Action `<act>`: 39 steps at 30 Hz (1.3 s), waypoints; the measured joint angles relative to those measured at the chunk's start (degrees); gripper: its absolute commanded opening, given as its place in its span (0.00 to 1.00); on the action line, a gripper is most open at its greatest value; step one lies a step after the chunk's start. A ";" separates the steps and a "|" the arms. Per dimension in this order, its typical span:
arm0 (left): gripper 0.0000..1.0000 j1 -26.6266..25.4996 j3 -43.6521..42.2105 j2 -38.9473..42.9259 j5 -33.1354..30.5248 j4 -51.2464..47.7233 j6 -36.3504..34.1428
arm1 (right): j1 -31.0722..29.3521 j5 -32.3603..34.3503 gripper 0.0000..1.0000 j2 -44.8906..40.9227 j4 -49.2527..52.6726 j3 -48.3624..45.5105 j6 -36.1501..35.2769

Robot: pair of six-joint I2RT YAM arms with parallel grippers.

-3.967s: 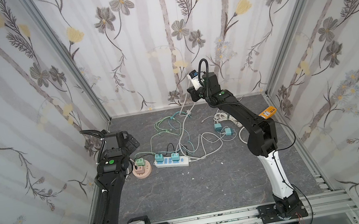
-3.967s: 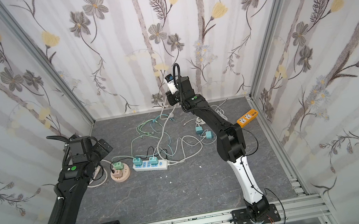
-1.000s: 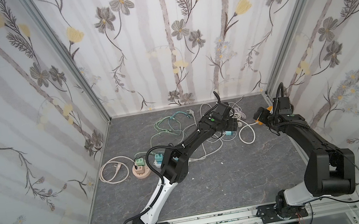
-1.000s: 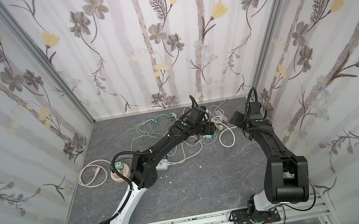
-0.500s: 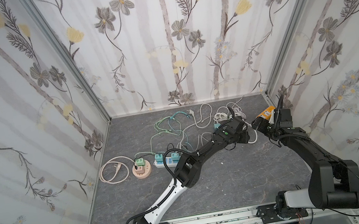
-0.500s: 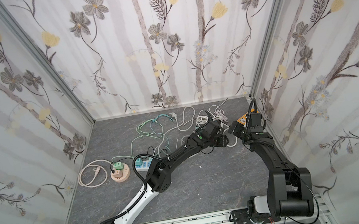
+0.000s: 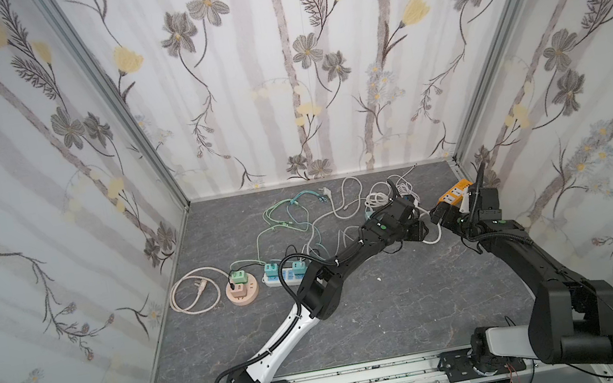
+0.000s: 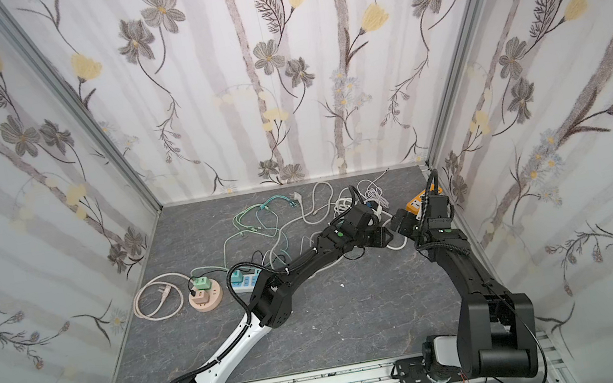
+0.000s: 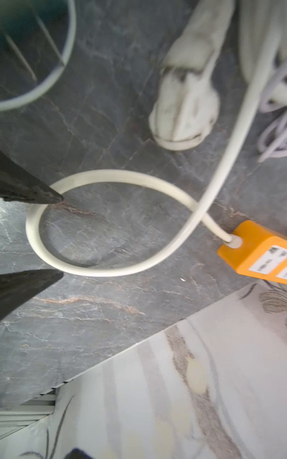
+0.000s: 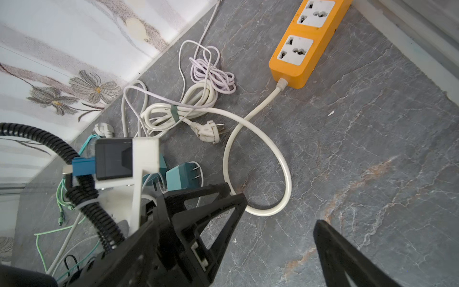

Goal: Insert the plug

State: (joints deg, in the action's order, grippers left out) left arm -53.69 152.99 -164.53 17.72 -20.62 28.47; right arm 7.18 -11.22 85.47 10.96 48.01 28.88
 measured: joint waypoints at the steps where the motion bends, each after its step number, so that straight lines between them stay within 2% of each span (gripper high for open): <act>1: 0.48 0.15 -0.11 -0.11 -0.09 0.11 0.02 | 0.00 -0.85 0.85 1.49 0.00 0.31 0.02; 3: 0.48 0.50 -0.13 -0.22 -0.59 0.33 0.26 | -0.02 -2.16 0.73 4.57 0.83 1.29 0.52; 5: 0.47 0.81 -0.13 -0.59 -0.98 0.70 0.46 | 0.00 -2.97 0.49 7.80 1.55 2.27 1.70; 9: 0.45 1.18 -0.22 -0.72 -1.44 0.37 0.44 | 0.00 -1.92 0.16 11.74 2.75 2.95 4.63; 13: 0.45 2.10 -1.51 0.81 -1.60 -1.64 0.13 | -0.11 -1.40 0.00 15.63 4.52 4.07 7.21; 16: 0.46 2.89 -4.48 3.43 -2.08 -2.58 -0.52 | -0.66 -0.35 0.00 17.90 5.68 4.44 10.14; 21: 0.47 3.67 -7.96 6.58 -2.34 -3.08 -1.51 | -3.19 4.26 0.00 22.47 11.26 12.35 13.49; 27: 0.47 4.44 -10.05 7.39 1.81 -4.48 -2.75 | -8.07 12.94 0.00 26.97 21.11 22.93 15.61; 30: 0.47 5.07 -11.26 9.14 5.73 -4.63 -2.73 | -8.72 14.60 0.00 29.05 26.12 26.67 15.67; 34: 0.48 6.08 -18.21 15.50 9.90 -3.52 -2.69 | -10.16 16.31 0.00 29.77 31.26 28.33 17.20; 39: 0.49 9.03 -29.86 24.74 12.87 2.23 -2.10 | -13.66 18.45 0.00 32.22 35.74 32.81 22.77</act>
State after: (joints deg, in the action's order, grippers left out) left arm -44.66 123.13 -139.79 30.59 -18.39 26.37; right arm -6.48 7.22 117.69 46.70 80.82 51.66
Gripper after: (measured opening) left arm 0.487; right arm 0.048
